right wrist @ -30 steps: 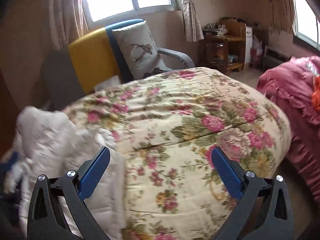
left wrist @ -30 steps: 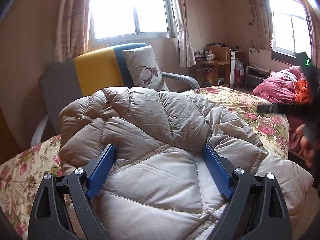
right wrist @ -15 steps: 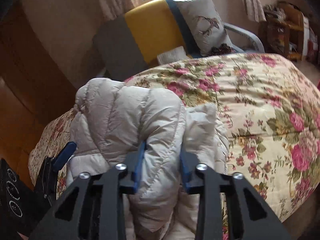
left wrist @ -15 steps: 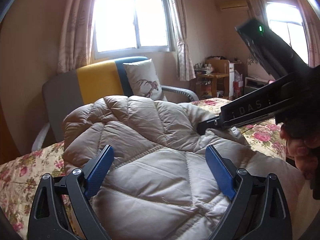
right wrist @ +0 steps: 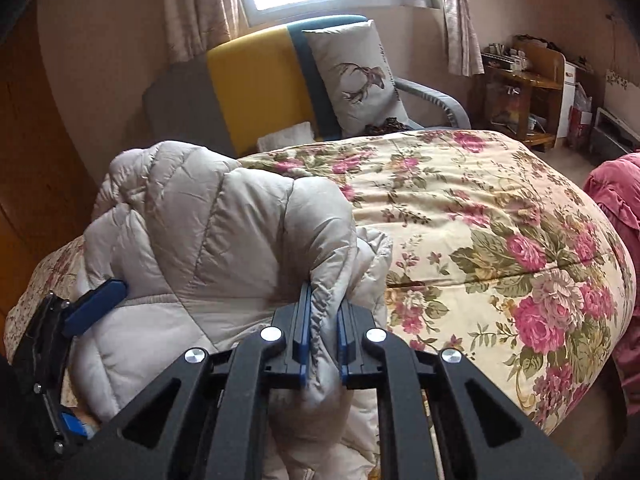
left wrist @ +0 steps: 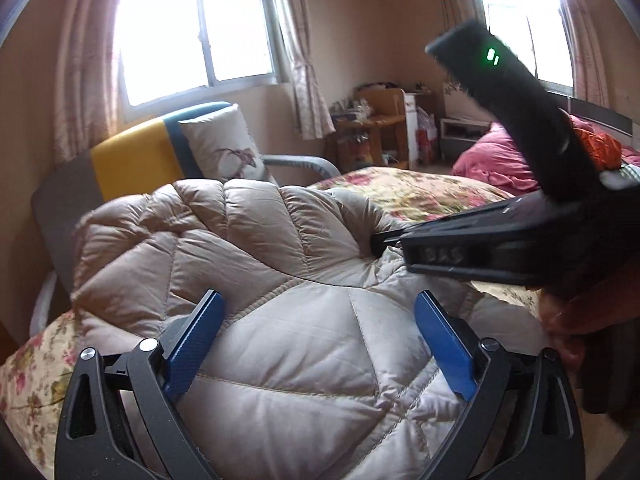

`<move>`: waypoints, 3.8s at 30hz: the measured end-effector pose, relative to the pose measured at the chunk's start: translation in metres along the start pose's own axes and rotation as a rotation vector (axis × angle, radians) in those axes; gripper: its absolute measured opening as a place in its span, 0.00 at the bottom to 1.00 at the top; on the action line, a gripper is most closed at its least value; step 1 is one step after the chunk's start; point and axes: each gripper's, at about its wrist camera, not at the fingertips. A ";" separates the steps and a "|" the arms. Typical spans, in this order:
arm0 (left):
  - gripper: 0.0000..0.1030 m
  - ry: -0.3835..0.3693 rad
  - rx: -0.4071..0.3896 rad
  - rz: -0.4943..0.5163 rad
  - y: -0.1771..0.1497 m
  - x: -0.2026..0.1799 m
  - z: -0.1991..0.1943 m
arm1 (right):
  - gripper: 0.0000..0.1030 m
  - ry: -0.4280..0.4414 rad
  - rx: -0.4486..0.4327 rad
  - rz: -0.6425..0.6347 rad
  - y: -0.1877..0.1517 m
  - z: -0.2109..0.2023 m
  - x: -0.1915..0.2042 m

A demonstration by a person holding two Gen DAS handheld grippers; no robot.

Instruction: Fold large clothes

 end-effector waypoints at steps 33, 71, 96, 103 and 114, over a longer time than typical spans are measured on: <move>0.97 0.222 0.457 -0.185 0.002 0.126 0.121 | 0.11 -0.022 0.013 0.164 -0.009 0.047 -0.028; 0.97 0.205 0.198 -0.103 -0.047 0.048 0.002 | 0.49 -0.102 -0.129 -0.051 0.028 -0.017 0.037; 0.96 0.183 0.335 -0.285 0.025 0.151 0.048 | 0.55 -0.087 -0.006 0.149 0.014 0.061 -0.003; 0.97 0.251 0.520 -0.117 0.012 0.151 0.136 | 0.55 -0.075 0.014 0.203 0.014 0.067 -0.013; 0.97 0.257 0.485 -0.172 -0.006 0.153 0.131 | 0.65 -0.047 0.068 0.241 0.017 0.078 -0.020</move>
Point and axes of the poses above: each gripper's, at about its wrist camera, not at the fingertips, and z roughly the way its jaws point, x to its left, y to its top, and after that the axes turned 11 degrees about z, right-handed
